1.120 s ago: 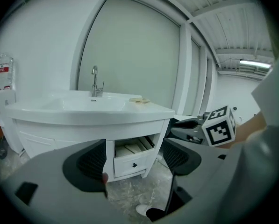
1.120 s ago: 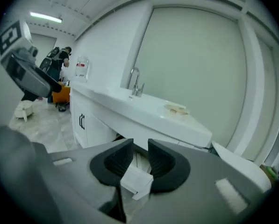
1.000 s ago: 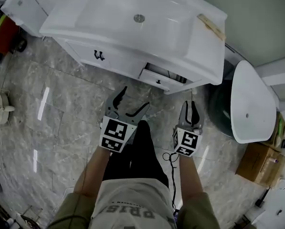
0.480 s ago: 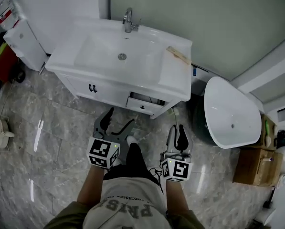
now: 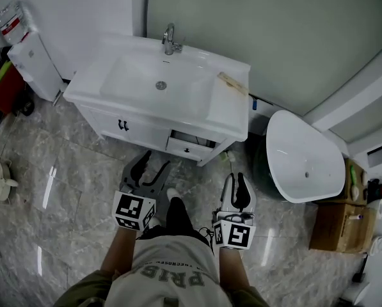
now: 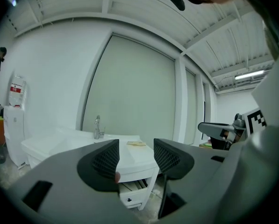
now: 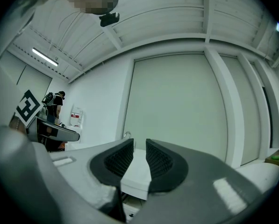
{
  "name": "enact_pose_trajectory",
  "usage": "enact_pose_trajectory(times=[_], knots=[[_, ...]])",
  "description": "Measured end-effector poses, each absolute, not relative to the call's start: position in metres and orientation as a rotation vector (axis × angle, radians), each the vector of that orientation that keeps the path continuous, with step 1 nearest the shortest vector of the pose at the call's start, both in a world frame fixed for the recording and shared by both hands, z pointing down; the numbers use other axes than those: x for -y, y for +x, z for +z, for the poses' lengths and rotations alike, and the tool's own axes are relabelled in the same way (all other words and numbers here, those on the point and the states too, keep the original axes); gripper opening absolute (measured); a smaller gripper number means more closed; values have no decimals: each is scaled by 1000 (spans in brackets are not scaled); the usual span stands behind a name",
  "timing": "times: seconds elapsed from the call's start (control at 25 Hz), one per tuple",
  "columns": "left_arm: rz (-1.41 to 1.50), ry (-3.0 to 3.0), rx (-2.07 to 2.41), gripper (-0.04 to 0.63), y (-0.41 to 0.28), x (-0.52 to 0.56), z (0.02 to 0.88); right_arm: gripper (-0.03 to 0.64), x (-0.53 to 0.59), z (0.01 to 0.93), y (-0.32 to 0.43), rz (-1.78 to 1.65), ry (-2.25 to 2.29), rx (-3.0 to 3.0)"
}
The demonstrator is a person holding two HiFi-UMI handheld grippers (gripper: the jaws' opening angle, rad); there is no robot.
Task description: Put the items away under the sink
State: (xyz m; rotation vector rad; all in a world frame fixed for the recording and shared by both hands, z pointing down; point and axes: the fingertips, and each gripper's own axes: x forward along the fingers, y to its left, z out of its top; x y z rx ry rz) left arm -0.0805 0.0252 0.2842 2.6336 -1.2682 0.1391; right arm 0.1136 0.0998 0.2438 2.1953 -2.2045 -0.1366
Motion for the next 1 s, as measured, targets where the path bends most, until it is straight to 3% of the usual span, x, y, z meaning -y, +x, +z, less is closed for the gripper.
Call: enact_pose_trajectory(times=[0.44,0.56,1.0], knots=[[142,2653,1308,36,-71,-23,272,34,-94,232,104,-202,2179,2199],[114,2652,1317,17,-70,-23,268,2,-94,227,105,-235,2180,2192],[-2,2727,1285,9,-57,-27,245,0,-94,215,105,-308,2184,2174]])
